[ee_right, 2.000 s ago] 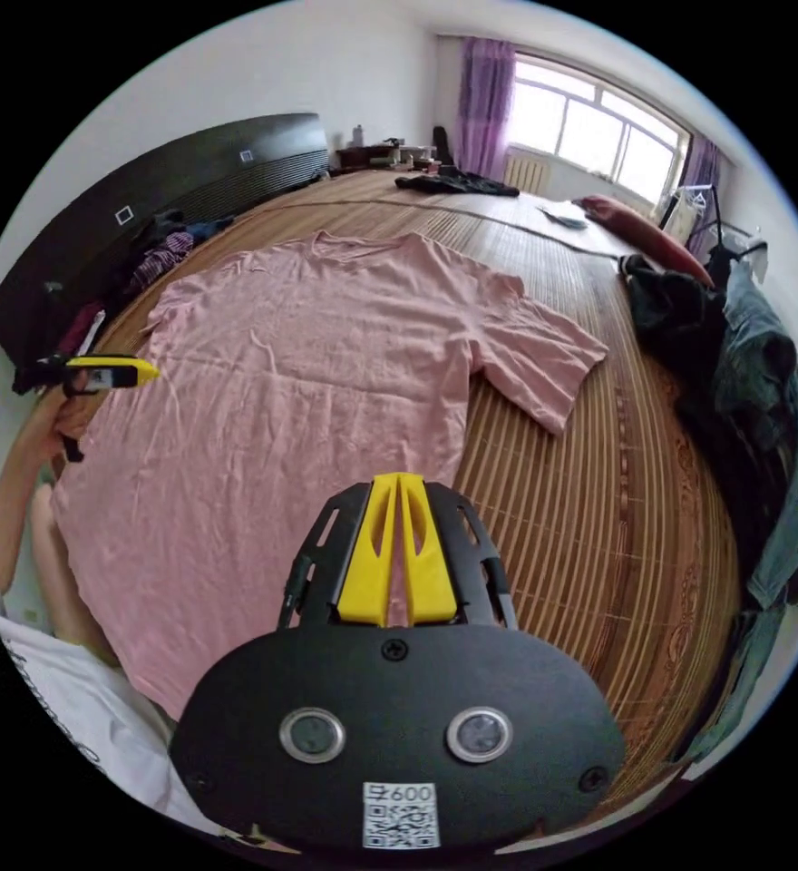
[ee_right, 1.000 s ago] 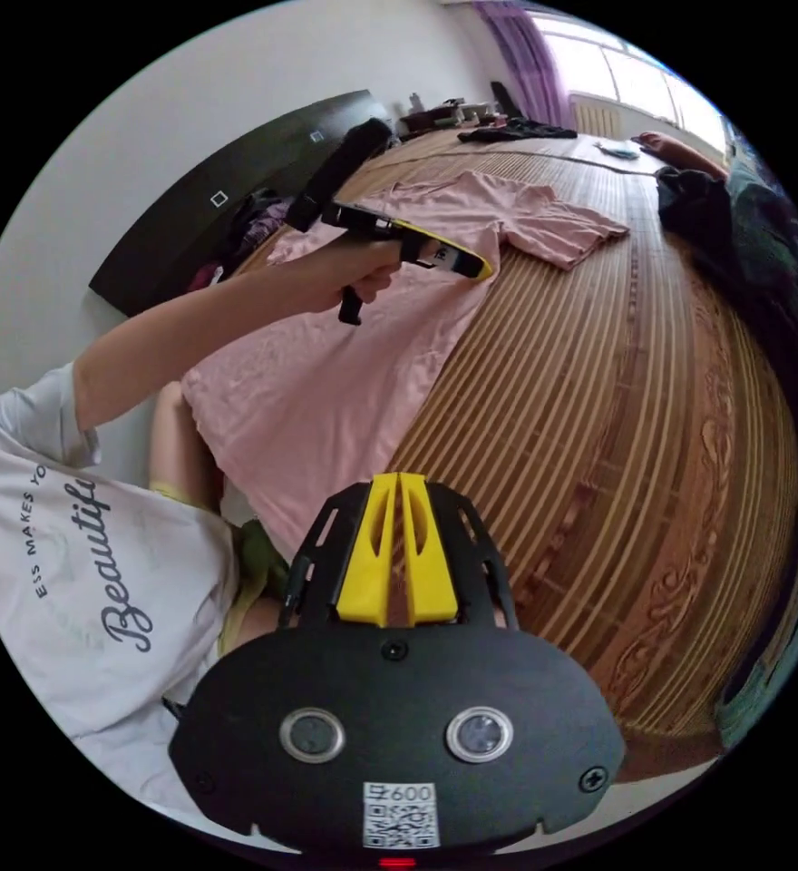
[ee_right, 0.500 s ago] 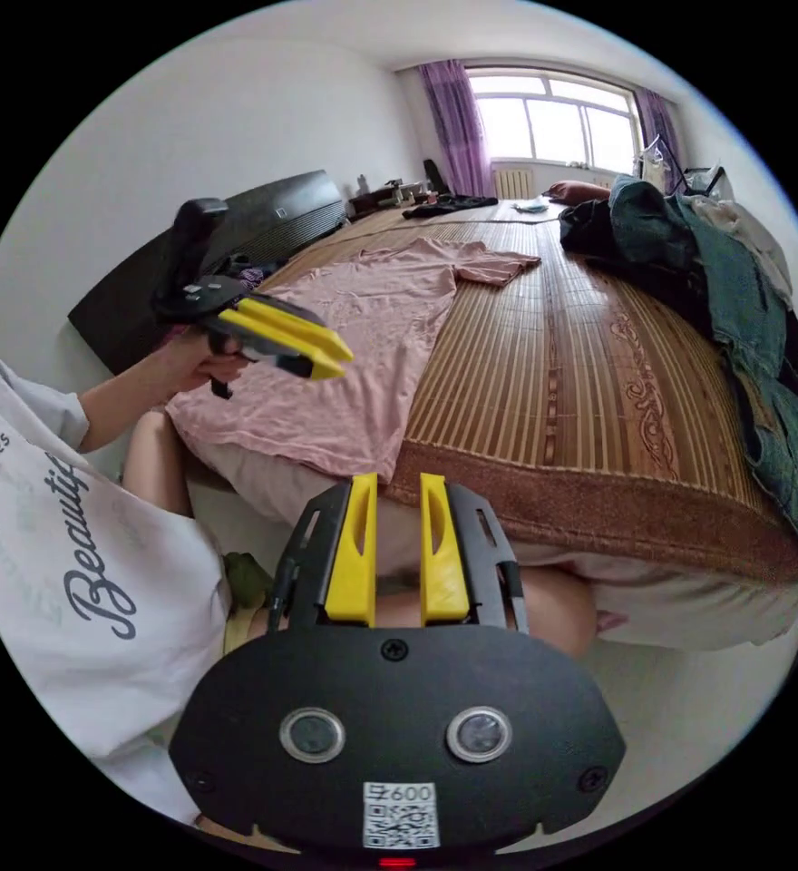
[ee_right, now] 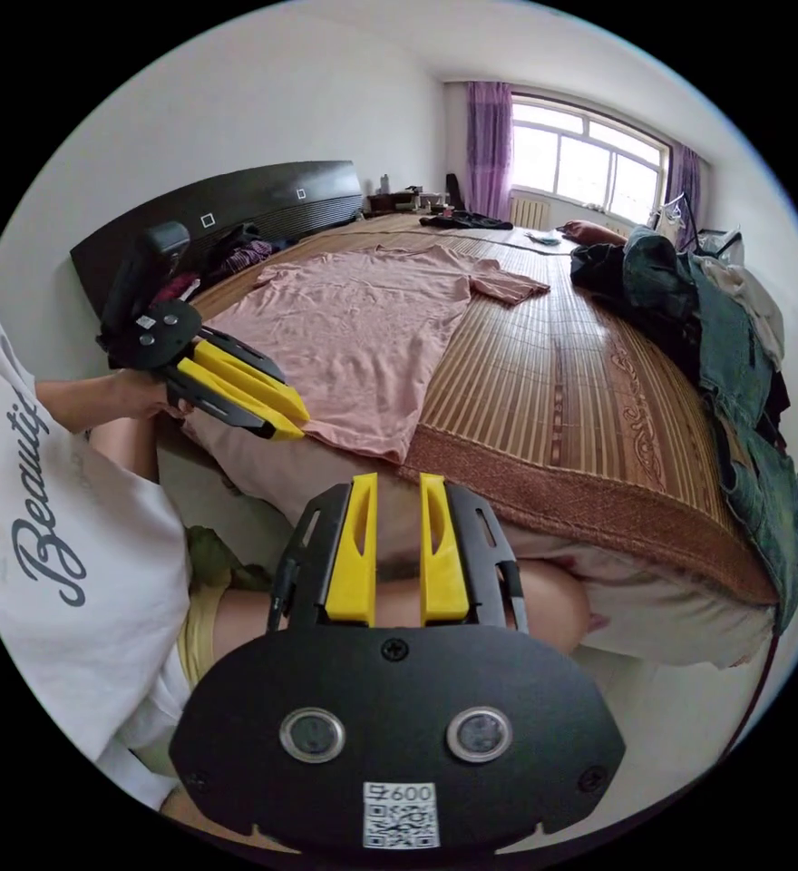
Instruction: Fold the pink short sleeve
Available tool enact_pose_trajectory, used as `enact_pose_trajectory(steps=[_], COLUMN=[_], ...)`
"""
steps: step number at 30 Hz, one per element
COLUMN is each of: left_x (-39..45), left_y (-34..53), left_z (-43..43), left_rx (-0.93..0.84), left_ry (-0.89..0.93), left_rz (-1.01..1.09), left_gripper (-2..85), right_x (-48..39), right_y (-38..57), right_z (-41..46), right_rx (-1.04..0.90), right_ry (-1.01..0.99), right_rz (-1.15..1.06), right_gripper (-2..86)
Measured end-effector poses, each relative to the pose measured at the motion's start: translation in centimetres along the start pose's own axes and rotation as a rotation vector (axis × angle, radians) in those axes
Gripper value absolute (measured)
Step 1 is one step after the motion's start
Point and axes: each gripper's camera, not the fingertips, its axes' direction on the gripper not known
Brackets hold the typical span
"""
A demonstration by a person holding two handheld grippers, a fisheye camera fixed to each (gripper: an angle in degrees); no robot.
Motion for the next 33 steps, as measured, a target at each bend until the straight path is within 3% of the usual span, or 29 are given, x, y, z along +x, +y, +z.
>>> enact_pose_trajectory(steps=[8,11,13,15,20,22,24,29,33], left_x=[4.9,8.3,10.8,10.4,0.5,-5.3,-8.8,-12.0,-11.7], left_y=[0.5,3.4,6.4,8.8,13.2,15.2,16.0,16.0,15.0], left_z=[-5.8,-9.3,-10.5,-12.6,-22.7,-26.9,-28.8,-30.2,-34.7], left_rx=[0.029,-0.022,-0.165,-0.219,-0.250,-0.181,-0.143,-0.324,-0.209], left_ry=[-0.109,-0.416,-0.809,-0.958,-0.947,-0.766,-0.562,-0.565,-0.573], left_rz=[-0.023,0.031,0.171,0.186,-0.312,-0.585,-0.721,-0.796,-0.843], left_gripper=[7.2,8.0,7.9,7.2,3.2,2.4,2.0,1.1,1.6], right_x=[-3.6,-6.2,-7.8,-8.6,-11.4,-12.6,-13.5,-15.3,-14.8], right_y=[3.6,4.4,4.5,4.2,3.4,3.2,3.3,4.8,6.3], right_z=[-1.4,-1.2,-0.5,0.5,2.9,4.0,4.8,7.1,9.6], right_rx=[0.100,0.170,0.228,0.242,0.252,0.247,0.237,0.167,0.072], right_ry=[0.007,-0.030,-0.122,-0.209,-0.276,-0.315,-0.364,-0.429,-0.448], right_rz=[-0.097,-0.178,-0.226,-0.237,-0.280,-0.279,-0.274,-0.309,-0.346], right_gripper=[9.5,8.1,6.9,5.8,2.9,2.4,2.1,1.5,1.2])
